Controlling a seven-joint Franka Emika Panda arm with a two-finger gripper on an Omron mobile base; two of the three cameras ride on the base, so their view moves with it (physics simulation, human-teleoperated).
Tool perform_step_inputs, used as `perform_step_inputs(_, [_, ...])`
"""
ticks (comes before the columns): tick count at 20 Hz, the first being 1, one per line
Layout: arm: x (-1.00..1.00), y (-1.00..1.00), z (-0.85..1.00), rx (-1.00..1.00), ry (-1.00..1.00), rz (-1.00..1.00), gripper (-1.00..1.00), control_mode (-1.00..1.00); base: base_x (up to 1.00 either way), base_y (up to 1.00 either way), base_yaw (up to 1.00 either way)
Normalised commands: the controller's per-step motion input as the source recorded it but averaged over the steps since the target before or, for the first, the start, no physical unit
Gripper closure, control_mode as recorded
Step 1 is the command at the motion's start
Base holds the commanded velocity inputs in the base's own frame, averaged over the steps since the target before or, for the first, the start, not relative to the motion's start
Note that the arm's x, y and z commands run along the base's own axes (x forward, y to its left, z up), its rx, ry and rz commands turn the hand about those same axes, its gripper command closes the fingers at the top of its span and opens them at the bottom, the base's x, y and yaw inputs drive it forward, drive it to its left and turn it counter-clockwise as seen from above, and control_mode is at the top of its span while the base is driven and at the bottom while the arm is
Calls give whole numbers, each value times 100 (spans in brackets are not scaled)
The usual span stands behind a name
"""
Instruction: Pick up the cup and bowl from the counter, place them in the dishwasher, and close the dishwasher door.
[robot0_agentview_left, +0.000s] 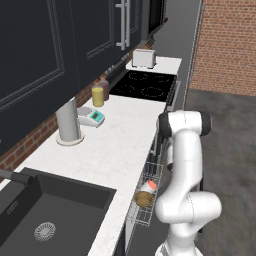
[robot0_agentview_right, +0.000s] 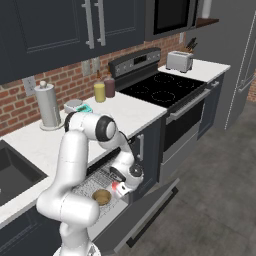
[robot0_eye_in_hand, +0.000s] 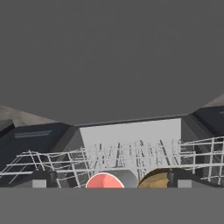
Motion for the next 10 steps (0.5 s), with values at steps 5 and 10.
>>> perform_step_inputs(5, [5,0,-27,4,-10,6,-100,-100,0,0,0])
perform_step_inputs(10, [7,0,-9,3,-11,6,-100,-100,0,0,0])
